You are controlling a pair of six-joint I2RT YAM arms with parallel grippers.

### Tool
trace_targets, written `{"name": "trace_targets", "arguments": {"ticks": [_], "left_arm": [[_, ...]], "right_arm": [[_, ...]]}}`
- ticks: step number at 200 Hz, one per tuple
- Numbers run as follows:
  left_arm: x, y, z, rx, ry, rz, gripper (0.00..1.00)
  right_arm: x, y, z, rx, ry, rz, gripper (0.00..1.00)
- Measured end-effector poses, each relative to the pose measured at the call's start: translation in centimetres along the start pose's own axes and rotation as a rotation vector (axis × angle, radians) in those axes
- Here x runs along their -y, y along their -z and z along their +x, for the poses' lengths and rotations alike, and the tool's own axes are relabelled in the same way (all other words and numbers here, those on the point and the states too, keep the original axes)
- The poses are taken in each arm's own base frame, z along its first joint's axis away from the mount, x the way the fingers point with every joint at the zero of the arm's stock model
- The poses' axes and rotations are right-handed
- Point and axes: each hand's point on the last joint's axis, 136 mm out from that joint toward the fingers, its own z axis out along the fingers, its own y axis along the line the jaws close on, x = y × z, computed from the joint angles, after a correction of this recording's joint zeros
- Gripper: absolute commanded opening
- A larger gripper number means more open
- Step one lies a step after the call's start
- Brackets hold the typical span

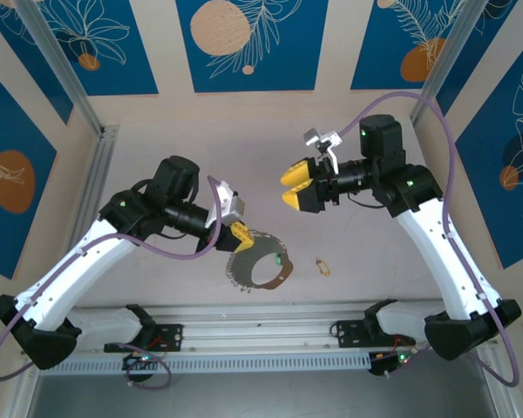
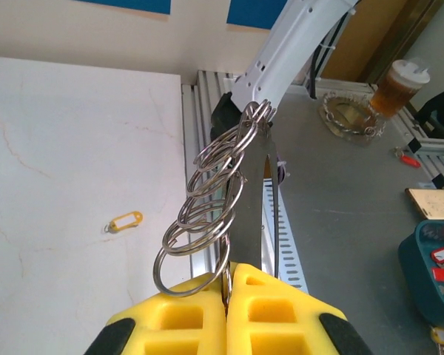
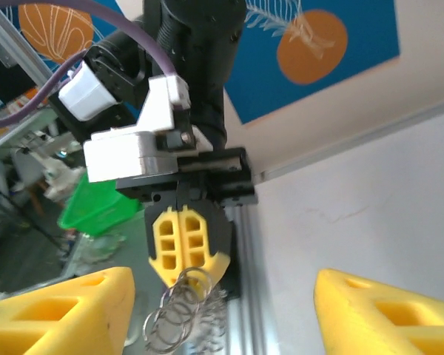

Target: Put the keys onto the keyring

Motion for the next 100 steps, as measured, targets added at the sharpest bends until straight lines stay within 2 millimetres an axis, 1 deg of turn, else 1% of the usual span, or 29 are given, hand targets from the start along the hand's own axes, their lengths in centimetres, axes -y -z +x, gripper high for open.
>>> {"name": "trace_targets", "arguments": {"ticks": [21,34,46,72,100], "left_arm": [[-0.2,0.0,0.1,-0.007,-0.01,-0.011,0.0],[-0.2,0.0,0.2,-0.01,-0.01,-0.014,0.0],[-0.2,0.0,0.3,-0.013,-0.01,-0.013,0.0],[-0.1,0.0,0.3,-0.015,-0.01,-0.01,0.0],[-0.1,0.0,0.3,-0.014,-0.011,-0.01,0.0]], "right_arm": [[-0.2,-0.3,1.3,-0.023,-0.09,-0.054,0.56],[-0.5,-0.4,1.9,-0.033,-0.123,-0.081,0.52],[-0.7,-0.6,2.6,-0.046,-0.156,-0.104,0.5],[-1.1,-1.6,4.0,-0.084,-0.211,-0.154,0.49],[-1.4,-2.7,4.8,-0.126,-0.256,-0.204,0.49]]}}
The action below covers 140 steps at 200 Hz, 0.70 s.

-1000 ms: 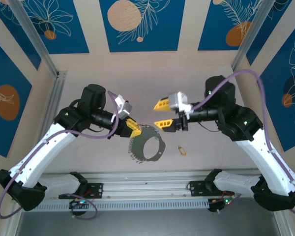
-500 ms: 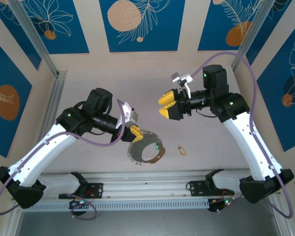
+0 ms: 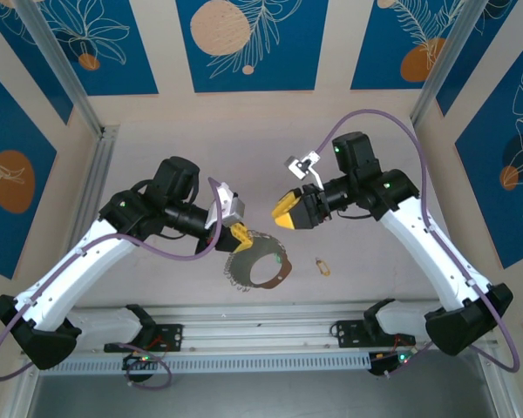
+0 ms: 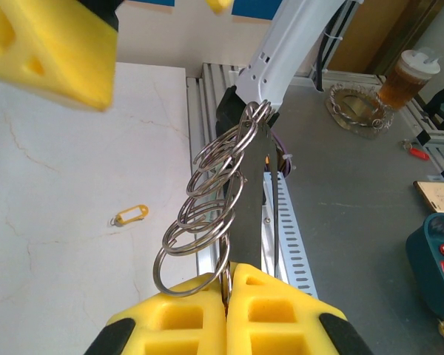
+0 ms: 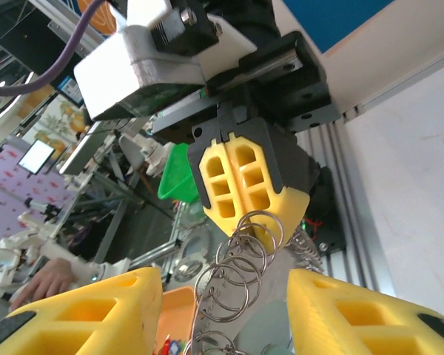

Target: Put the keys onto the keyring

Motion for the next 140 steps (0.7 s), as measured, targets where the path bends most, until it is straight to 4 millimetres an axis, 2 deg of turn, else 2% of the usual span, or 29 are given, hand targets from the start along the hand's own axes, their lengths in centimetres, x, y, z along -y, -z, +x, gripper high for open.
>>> {"name": "trace_targets", "arguments": {"ticks": [83,140], "left_arm": [[0.3,0.1,-0.1,0.004,-0.007,0.001,0.0],[0.3,0.1,-0.1,0.003,-0.007,0.001,0.0]], "right_arm": [[0.5,-1.8,1.6,-0.066,-0.06,-0.049,0.47],[-0.2,-2.4,2.3,-0.093,-0.057,-0.08,0.32]]}}
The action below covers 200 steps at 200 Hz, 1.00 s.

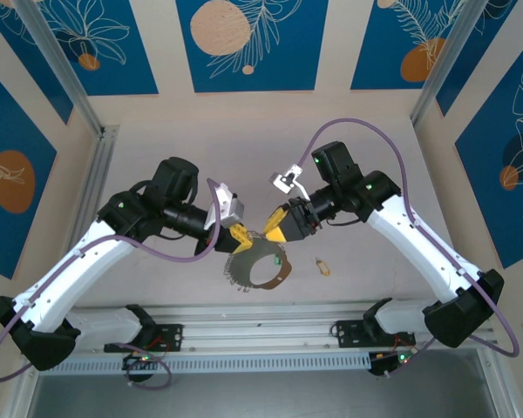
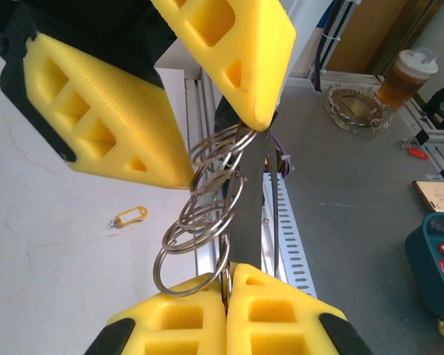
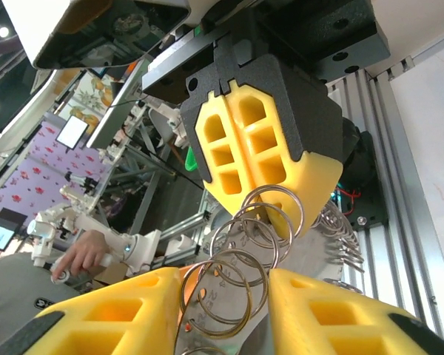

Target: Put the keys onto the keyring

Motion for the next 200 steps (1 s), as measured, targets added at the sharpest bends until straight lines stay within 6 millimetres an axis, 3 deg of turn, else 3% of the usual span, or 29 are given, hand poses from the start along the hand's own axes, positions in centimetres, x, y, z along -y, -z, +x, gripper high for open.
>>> {"name": "trace_targets", "arguments": {"ticks": [52,166,200], "left_arm": [[-0.1,0.0,0.1,-0.005,0.002,-0.005,0.0],[-0.2,-0.1,0.2,-0.01,0.003,-0.009,0.0],[-0.2,-0.1,0.2,-0.01,0.002,-0.008,0.0]], "right_arm": [[-0.3,0.1,0.1,0.001,0.011,-0.004,0.22],[-1.1,1.0,0.2,0.034,0.05,0.009,0.16],[-1.0,1.0,0.2,0.034,0.053,0.01,0.05]]}}
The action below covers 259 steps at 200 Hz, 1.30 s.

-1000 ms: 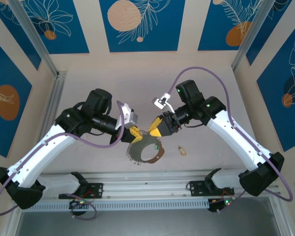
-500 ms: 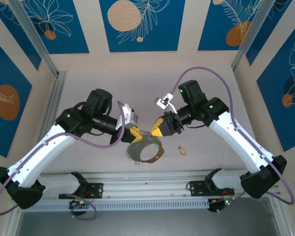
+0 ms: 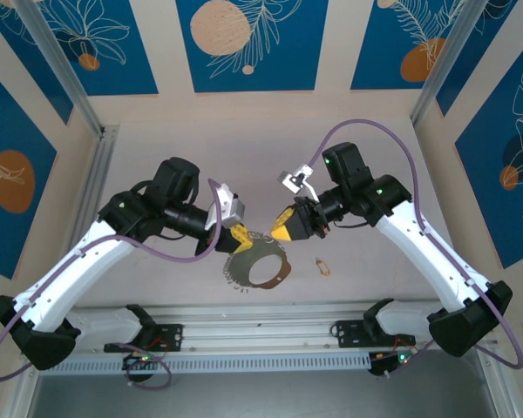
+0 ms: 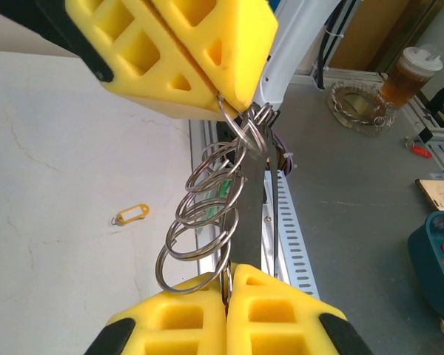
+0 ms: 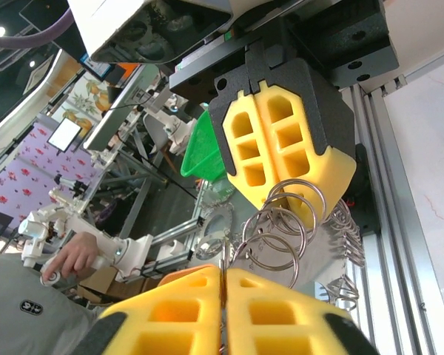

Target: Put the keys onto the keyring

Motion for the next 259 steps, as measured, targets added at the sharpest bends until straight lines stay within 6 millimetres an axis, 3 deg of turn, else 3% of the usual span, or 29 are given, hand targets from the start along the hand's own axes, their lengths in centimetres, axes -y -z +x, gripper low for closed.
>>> {"name": "trace_targets", "arguments": {"ticks": [10,83,105,129,135,146,152,168,213,259], "left_arm": [[0.0,0.0,0.0,0.0,0.0,0.0,0.0],[0.0,-0.1,-0.6,0.02,-0.025,0.002,0.0],[-0.2,-0.1,-0.8,0.025,-0.031,-0.005,0.36],[-0.6,-0.1,-0.6,0.017,-0.019,-0.027,0.6],[-0.6,-0.1,-0.6,0.016,-0.02,-0.03,0.8],[-0.7,0.0,-0.6,0.015,-0.02,-0.038,0.96],[-0.8,0.0,-0.6,0.013,-0.016,-0.041,1.0],[-1.1,0.0,-0.5,0.009,-0.013,-0.063,0.97],[-0.9,1.8,-2.4,0.072,-0.07,-0.149,0.65],[-0.4,2.6,-4.3,0.12,-0.099,-0.142,0.59]], "right_arm": [[0.1,0.1,0.0,0.001,-0.004,0.002,0.0],[-0.9,0.9,0.0,0.039,0.122,0.034,0.0],[-1.3,1.0,0.3,0.06,0.206,0.051,0.0],[-2.3,0.8,1.1,0.086,0.306,0.052,0.0],[-2.4,0.8,1.3,0.095,0.333,0.052,0.0],[-2.6,0.7,1.3,0.11,0.371,0.054,0.0],[-2.6,0.6,1.2,0.117,0.389,0.056,0.0],[-2.3,0.4,0.8,0.133,0.42,0.063,0.0],[-0.5,-0.5,0.0,0.211,0.488,0.117,0.0],[1.7,-0.9,0.6,0.306,0.559,0.189,0.0]]}}
